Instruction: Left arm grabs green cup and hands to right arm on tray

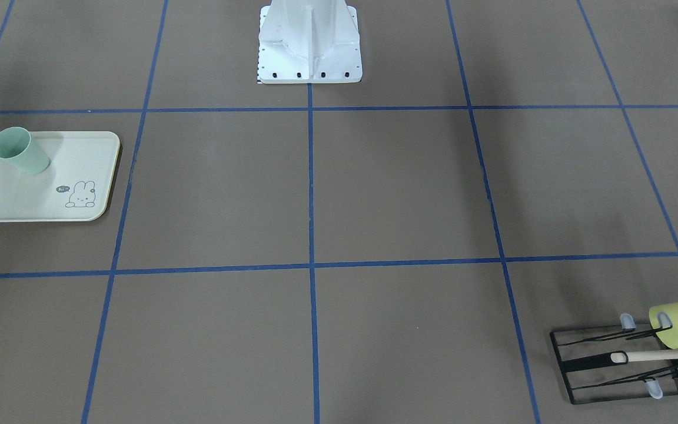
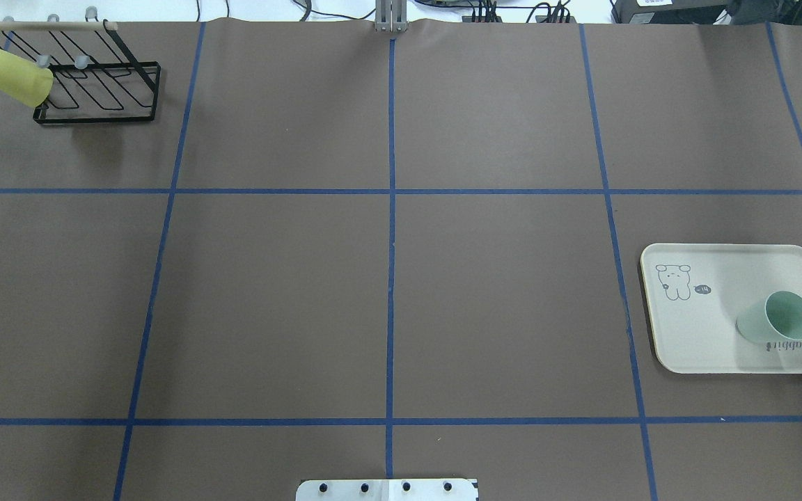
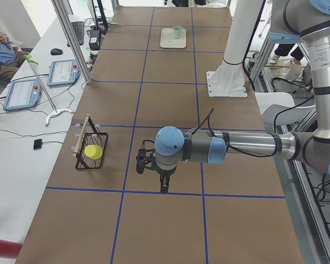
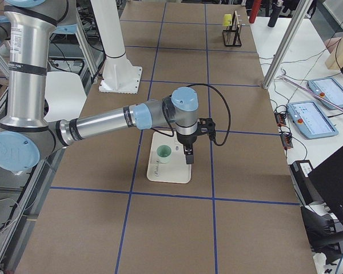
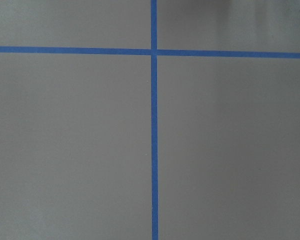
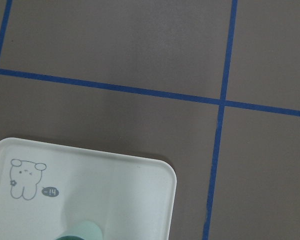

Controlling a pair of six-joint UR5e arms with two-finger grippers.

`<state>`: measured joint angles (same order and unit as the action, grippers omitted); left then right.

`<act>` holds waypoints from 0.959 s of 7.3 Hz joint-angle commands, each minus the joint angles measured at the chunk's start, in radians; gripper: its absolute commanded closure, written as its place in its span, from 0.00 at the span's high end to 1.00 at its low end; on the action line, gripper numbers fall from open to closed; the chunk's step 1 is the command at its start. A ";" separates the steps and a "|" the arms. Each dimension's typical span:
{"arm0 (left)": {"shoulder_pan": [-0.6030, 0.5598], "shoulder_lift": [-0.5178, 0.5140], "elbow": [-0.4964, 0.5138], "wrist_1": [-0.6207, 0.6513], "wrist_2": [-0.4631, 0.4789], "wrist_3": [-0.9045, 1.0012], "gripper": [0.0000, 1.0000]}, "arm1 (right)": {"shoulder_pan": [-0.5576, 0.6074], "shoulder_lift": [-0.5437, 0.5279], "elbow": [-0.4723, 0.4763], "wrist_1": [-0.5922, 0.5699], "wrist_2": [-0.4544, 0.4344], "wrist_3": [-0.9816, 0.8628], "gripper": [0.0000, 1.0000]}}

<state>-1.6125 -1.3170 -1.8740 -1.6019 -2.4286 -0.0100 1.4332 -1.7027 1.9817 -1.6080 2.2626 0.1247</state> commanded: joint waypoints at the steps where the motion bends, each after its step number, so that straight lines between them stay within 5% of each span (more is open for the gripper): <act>1: 0.008 -0.019 -0.011 0.051 0.002 -0.007 1.00 | -0.019 0.053 -0.017 -0.126 0.030 0.000 1.00; 3: 0.025 -0.120 -0.011 0.216 0.028 -0.010 1.00 | -0.010 0.074 -0.027 -0.205 0.043 -0.061 1.00; 7: 0.031 -0.133 0.012 0.209 0.046 -0.010 1.00 | 0.039 0.068 -0.053 -0.202 0.118 -0.068 1.00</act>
<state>-1.5826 -1.4467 -1.8786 -1.3881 -2.3806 -0.0198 1.4658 -1.6290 1.9335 -1.8112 2.3517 0.0580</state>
